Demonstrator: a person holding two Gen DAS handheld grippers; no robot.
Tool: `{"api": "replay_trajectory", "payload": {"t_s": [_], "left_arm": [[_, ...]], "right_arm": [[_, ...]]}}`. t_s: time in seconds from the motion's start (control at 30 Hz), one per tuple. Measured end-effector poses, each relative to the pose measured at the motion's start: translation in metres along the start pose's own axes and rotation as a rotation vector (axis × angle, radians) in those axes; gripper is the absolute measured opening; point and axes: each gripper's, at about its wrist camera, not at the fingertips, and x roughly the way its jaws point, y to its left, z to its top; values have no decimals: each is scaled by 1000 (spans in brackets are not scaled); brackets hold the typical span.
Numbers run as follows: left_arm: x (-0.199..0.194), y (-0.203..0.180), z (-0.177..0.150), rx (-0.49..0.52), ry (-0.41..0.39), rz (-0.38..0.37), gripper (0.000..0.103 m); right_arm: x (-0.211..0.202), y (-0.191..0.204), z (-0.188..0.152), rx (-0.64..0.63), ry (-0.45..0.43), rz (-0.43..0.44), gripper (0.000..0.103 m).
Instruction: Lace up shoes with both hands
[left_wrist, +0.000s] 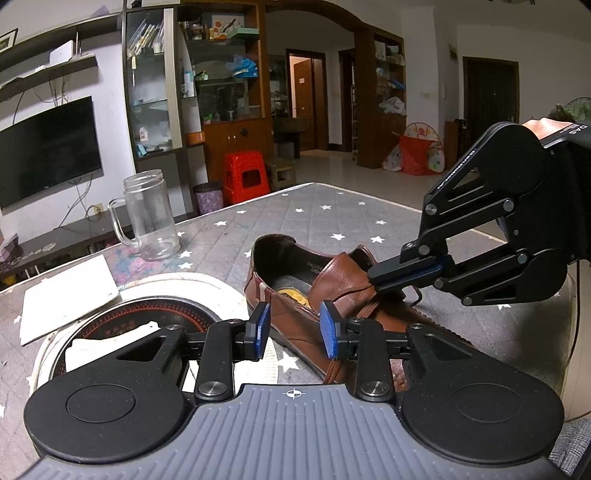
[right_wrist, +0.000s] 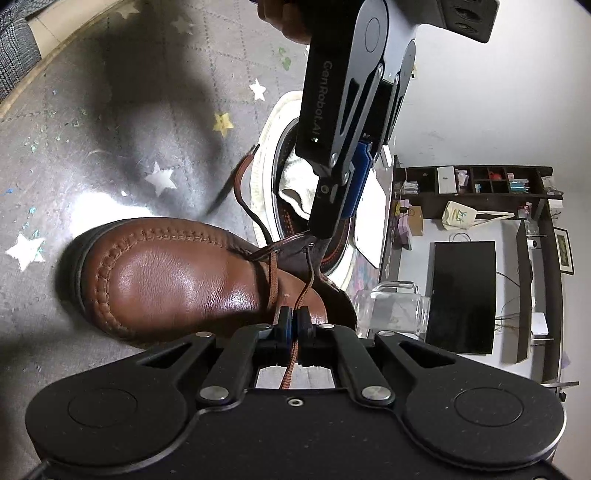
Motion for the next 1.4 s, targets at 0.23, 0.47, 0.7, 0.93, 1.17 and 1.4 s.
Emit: {"api": "replay_trajectory", "payload": {"t_s": [0.23, 0.47, 0.7, 0.93, 1.17, 1.4], "left_arm": [[6, 8, -16, 24, 45, 23, 31], [11, -1, -8, 134, 28, -8, 31], [25, -6, -6, 219, 48, -37, 19], [40, -12, -5, 305, 67, -66, 4], [31, -7, -13, 258, 66, 29, 3], [18, 12, -22, 182, 73, 139, 3]], "right_arm": [[8, -4, 5, 21, -20, 1, 2], [9, -4, 4, 35, -30, -1, 3], [8, -3, 4, 44, -37, -13, 3], [6, -2, 1, 71, -43, -17, 3], [-8, 0, -4, 142, -25, -81, 32], [-27, 12, -8, 362, 5, -105, 44]]}}
